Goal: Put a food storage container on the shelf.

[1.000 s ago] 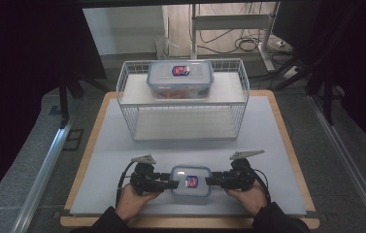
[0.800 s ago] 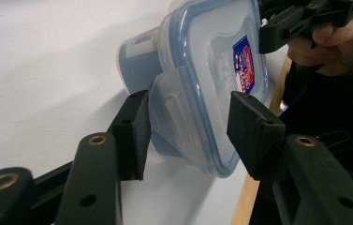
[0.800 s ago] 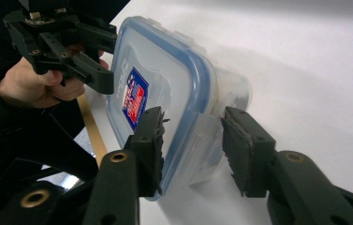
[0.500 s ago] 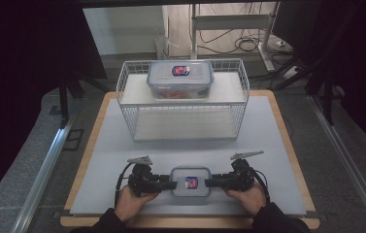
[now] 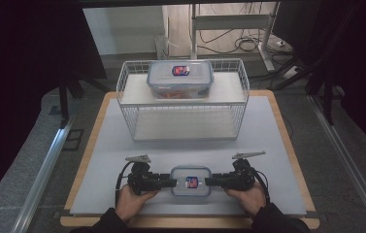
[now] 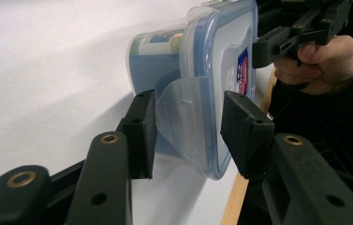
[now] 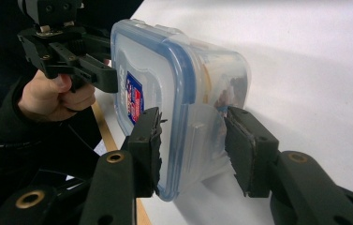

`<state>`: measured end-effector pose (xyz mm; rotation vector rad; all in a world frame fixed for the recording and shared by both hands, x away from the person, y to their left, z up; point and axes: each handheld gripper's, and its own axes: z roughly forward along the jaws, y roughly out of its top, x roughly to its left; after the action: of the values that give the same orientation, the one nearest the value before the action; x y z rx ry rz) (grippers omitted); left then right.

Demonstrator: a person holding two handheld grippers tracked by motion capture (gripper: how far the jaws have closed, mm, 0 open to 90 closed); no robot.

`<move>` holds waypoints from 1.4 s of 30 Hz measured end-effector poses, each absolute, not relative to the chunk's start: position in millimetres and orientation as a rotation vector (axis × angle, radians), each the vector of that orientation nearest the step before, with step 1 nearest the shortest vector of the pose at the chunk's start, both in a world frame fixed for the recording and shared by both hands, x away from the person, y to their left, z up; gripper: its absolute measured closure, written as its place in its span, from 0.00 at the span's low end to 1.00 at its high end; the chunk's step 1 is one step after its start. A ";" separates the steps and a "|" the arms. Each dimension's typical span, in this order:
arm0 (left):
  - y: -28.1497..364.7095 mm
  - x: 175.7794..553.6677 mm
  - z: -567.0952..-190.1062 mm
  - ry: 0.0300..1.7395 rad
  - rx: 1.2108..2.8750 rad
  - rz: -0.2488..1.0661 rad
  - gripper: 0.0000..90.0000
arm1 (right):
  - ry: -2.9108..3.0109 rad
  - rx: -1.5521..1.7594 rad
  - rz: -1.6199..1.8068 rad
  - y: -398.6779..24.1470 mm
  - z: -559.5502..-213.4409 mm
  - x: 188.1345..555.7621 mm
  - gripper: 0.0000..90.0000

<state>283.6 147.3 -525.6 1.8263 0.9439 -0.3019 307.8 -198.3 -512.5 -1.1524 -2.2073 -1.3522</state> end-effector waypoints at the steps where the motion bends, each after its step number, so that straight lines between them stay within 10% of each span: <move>1: 147.7 283.8 -524.6 0.943 1.821 -0.301 0.63 | -2.208 -1.146 -1.363 -198.5 -511.5 307.8 0.63; 42: 170.7 314.2 -431.4 0.863 1.735 -0.140 0.64 | -2.260 -1.006 -1.601 -182.5 -419.4 344.6 0.66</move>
<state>314.2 170.7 -431.4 1.7355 0.8626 -0.1398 344.6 -182.5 -419.4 -1.0059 -2.2603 -1.6008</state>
